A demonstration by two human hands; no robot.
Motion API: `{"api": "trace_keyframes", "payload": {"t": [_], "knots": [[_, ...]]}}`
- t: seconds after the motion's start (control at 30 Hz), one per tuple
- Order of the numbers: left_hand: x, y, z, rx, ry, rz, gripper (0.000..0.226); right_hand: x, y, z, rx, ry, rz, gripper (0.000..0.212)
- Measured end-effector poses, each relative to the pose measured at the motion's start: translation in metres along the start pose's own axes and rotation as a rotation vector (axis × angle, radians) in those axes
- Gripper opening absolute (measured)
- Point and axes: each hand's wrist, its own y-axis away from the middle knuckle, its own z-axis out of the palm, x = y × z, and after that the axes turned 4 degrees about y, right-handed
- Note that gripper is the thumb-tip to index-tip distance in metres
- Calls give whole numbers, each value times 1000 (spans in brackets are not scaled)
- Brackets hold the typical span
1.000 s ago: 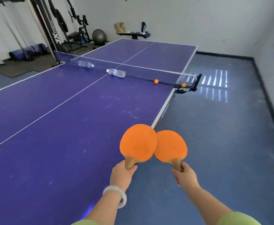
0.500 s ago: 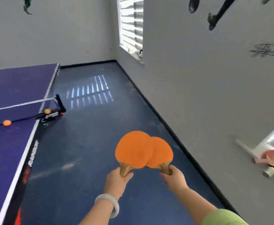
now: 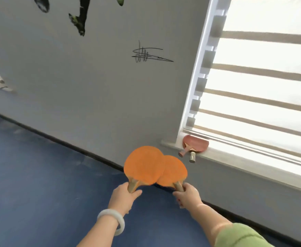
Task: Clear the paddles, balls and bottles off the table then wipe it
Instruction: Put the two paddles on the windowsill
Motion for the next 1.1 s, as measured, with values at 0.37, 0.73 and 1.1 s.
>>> {"api": "trace_keyframes", "payload": {"t": [0.37,0.73,1.1], "knots": [[102,-136,103,-257,-198,99,15,24,-113,-96,150,-141,178,16],[156,-245,191,-343,-327,1,22,39,-237,-152,86,-208,215,14],[164,-339,230,-494,-437,-42,14,42,-306,-133,101,-340,282,40]]}}
